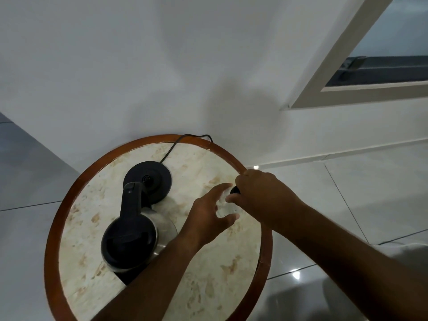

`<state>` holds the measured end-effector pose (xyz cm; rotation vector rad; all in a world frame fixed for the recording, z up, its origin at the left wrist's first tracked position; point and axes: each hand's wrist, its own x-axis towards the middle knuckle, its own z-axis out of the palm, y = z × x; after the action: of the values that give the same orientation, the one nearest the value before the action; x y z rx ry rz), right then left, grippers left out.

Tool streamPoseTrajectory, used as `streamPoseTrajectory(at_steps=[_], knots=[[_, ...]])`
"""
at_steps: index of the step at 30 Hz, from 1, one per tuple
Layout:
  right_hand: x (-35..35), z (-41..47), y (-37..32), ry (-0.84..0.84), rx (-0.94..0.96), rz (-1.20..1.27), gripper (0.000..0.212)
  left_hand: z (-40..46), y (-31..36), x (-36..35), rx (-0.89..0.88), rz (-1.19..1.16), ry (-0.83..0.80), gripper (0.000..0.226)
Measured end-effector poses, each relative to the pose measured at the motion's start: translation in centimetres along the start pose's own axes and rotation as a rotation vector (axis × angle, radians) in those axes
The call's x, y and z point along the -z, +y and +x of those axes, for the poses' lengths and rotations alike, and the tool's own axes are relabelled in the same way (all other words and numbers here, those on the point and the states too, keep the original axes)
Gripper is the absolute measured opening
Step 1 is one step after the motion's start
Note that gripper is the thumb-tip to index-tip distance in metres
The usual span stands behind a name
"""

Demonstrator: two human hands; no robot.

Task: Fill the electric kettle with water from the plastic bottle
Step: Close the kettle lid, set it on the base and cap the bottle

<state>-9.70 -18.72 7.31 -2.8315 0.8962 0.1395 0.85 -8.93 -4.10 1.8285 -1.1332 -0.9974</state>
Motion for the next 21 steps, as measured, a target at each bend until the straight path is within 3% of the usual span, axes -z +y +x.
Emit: streamPoseTrajectory(at_steps=[7, 11, 21], knots=[[0.1, 0.2, 0.9, -0.181, 0.131, 0.092, 0.032, 0.1, 0.1, 0.4, -0.011, 0.023, -0.046, 0.077], [-0.5, 1.0, 0.4, -0.202, 0.059, 0.094, 0.038, 0.5, 0.3, 0.1, -0.019, 0.108, -0.054, 0.075], [-1.0, -0.5, -0.2, 0.008, -0.097, 0.138, 0.043, 0.9, 0.5, 0.3, -0.029, 0.150, -0.121, 0.070]])
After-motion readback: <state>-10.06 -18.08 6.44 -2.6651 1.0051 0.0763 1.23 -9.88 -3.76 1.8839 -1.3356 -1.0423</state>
